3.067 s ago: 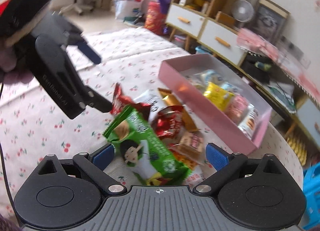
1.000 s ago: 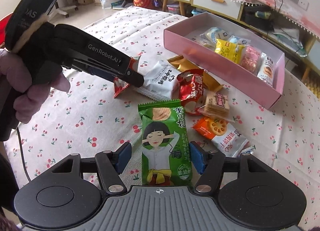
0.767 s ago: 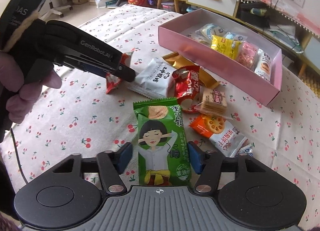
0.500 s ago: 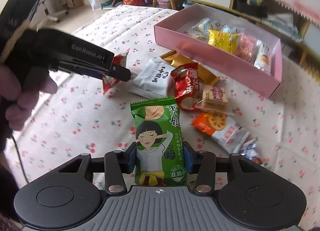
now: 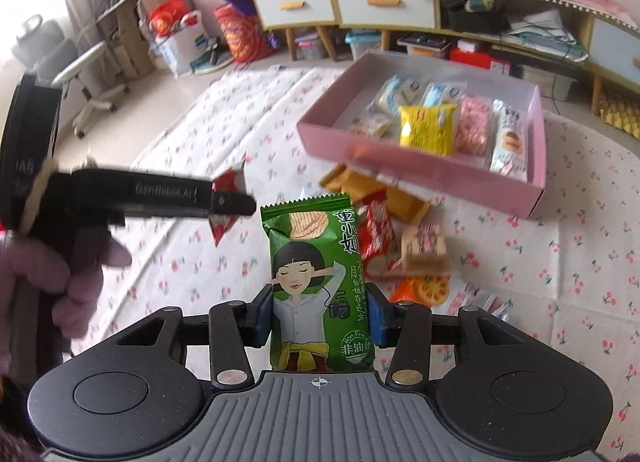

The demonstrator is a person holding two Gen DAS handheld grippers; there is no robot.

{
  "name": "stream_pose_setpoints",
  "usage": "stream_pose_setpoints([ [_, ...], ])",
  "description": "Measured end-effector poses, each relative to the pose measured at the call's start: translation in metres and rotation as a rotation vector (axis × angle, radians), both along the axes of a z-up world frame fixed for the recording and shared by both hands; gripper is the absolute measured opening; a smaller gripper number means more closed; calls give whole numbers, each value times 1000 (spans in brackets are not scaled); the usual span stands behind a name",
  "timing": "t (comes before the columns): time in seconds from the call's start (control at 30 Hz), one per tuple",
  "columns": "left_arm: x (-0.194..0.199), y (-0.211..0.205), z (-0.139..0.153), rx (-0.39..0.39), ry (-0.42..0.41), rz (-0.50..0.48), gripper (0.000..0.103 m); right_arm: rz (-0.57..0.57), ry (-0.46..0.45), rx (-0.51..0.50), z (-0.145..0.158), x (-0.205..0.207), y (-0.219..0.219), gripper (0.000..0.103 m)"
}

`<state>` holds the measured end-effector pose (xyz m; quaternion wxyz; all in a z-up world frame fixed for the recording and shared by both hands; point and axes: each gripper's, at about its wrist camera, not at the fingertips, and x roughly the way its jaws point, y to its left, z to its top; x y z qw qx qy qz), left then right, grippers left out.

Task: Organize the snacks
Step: 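Carry the red candy and green chip bag up toward the pink box, then lower both held snacks into the box and open both tools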

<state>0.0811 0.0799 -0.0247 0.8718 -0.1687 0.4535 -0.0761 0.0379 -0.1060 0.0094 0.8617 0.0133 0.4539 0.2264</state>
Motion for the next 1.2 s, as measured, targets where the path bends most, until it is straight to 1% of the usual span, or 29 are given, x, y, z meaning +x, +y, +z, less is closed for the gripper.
stream_pose_setpoints([
  [0.13,4,0,7,-12,-20,0,43,-52,-15,25,9,13,-6,45],
  [0.3,10,-6,16,-9,-98,-18,43,-145,-8,82,15,34,-23,45],
  [0.4,18,-13,19,-19,-115,-48,43,-207,18,123,14,51,-36,45],
  [0.47,26,-18,22,8,-127,-68,43,-241,21,132,13,62,-43,45],
  [0.67,58,-38,24,81,-193,-173,43,-306,-43,138,11,101,-60,45],
  [0.83,84,-57,18,178,-228,-243,43,-349,-94,144,-1,128,-72,45],
  [1.0,102,-71,7,275,-225,-282,43,-359,-124,135,-19,142,-75,45],
  [1.1,106,-78,0,335,-232,-318,43,-353,-122,130,-28,148,-75,45],
  [1.2,109,-81,-5,374,-228,-337,43,-347,-120,120,-35,153,-75,45],
])
